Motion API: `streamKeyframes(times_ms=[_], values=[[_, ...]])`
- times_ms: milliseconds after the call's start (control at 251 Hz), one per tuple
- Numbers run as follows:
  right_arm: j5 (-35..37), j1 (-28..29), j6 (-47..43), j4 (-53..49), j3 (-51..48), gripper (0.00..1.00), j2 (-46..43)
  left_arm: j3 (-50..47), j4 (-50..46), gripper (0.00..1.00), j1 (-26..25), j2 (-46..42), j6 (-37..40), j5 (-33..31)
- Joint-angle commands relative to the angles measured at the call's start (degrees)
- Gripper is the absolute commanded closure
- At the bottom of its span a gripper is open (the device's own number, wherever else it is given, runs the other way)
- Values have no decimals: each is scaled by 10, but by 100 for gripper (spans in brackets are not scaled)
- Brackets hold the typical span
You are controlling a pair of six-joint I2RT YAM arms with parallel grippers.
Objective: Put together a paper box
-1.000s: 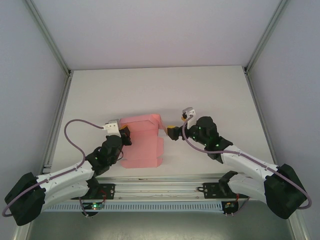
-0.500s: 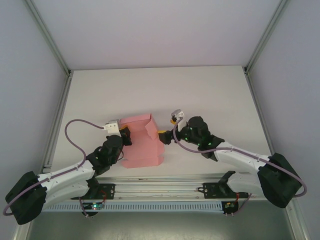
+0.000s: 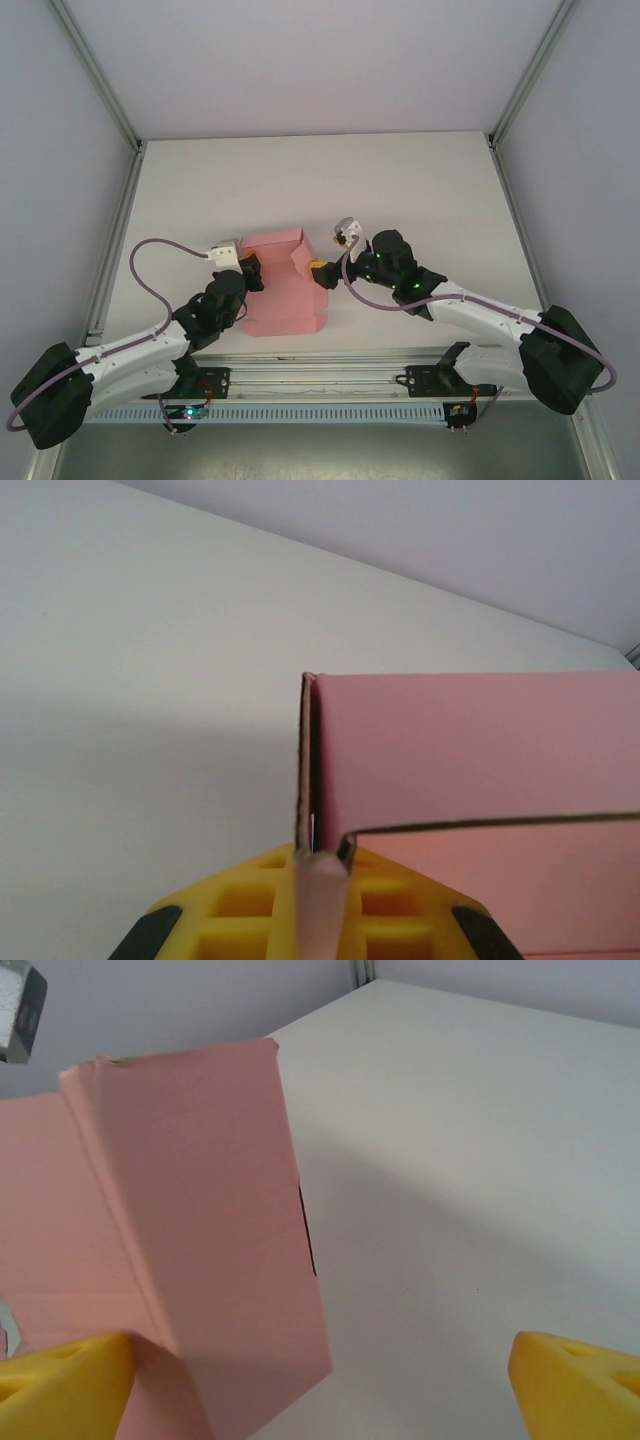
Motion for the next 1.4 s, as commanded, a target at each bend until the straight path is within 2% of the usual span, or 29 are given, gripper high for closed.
streamKeyframes(times_ms=[0, 120, 283, 503, 666, 750, 822, 934, 1022, 1082, 1177, 1301, 1397], values=[[-20, 7, -17, -13, 24, 8, -6, 4, 5, 100, -3, -7, 1, 3], [-20, 10, -28, -25, 43, 16, 10, 5, 6, 100, -3, -7, 5, 14], [-10, 17, -35, -34, 72, 17, 43, 7, 5, 100, -3, -7, 8, 22], [59, 38, -40, -36, 94, 24, 74, 9, 4, 100, -3, -9, 7, 23], [141, 64, -43, -36, 111, 46, 98, 15, 1, 100, -3, 2, 3, 19], [216, 78, -47, -41, 120, 63, 110, 20, -3, 100, -3, 7, -6, 14], [288, 90, -48, -47, 131, 71, 128, 27, -8, 100, -3, 15, -13, 11], [405, 105, -39, -56, 151, 90, 166, 51, -45, 100, -3, 34, -34, -14], [485, 106, -29, -76, 170, 100, 194, 75, -107, 100, -3, 52, -84, -67], [542, 106, -28, -88, 180, 100, 209, 102, -189, 100, -3, 66, -140, -124], [623, 105, -36, -120, 200, 100, 228, 158, -374, 100, -3, 96, -255, -210], [692, 98, -15, -164, 214, 100, 236, 203, -548, 100, 5, 132, -380, -257], [709, 86, 11, -180, 206, 100, 222, 214, -603, 100, 15, 150, -405, -269]])
